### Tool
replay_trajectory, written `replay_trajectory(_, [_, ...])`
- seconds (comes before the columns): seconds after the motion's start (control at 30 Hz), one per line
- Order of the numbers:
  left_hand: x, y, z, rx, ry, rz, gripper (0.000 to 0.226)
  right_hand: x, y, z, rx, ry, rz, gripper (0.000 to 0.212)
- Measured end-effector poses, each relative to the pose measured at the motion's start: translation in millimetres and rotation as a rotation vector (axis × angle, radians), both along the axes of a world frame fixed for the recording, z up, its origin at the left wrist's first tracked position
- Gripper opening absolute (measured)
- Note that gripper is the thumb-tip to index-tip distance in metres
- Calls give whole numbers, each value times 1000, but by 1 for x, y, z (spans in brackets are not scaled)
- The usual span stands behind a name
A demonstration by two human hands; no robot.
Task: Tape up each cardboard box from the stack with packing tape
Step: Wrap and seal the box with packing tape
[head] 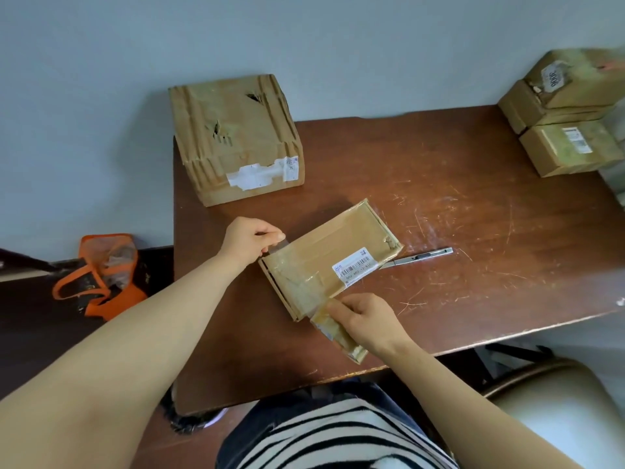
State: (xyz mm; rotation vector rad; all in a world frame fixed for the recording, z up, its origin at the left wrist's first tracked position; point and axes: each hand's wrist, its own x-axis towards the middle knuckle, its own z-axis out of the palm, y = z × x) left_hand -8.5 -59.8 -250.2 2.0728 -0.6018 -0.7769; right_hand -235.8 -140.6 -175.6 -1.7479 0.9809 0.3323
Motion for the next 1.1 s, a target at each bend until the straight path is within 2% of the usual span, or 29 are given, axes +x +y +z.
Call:
replay_trajectory(0.3, [1, 5, -14, 17, -24, -22, 4, 9, 5, -2, -85, 139, 95, 33])
replay_trajectory(0.63, [0, 5, -17, -4, -43, -32, 5, 14, 4, 1, -106, 209, 144, 35])
replay_trajectory(0.83, [-3, 5, -12, -16, -39, -13, 8, 14, 3, -1, -99, 198, 144, 38])
replay_trajectory(1.0, [-4, -1, 3, -96, -56, 3, 4, 5, -4, 0, -73, 114, 30, 44])
replay_trajectory(1.1, [-5, -7, 8, -26, -87, -70, 5, 1, -13, 0, -40, 97, -21, 39])
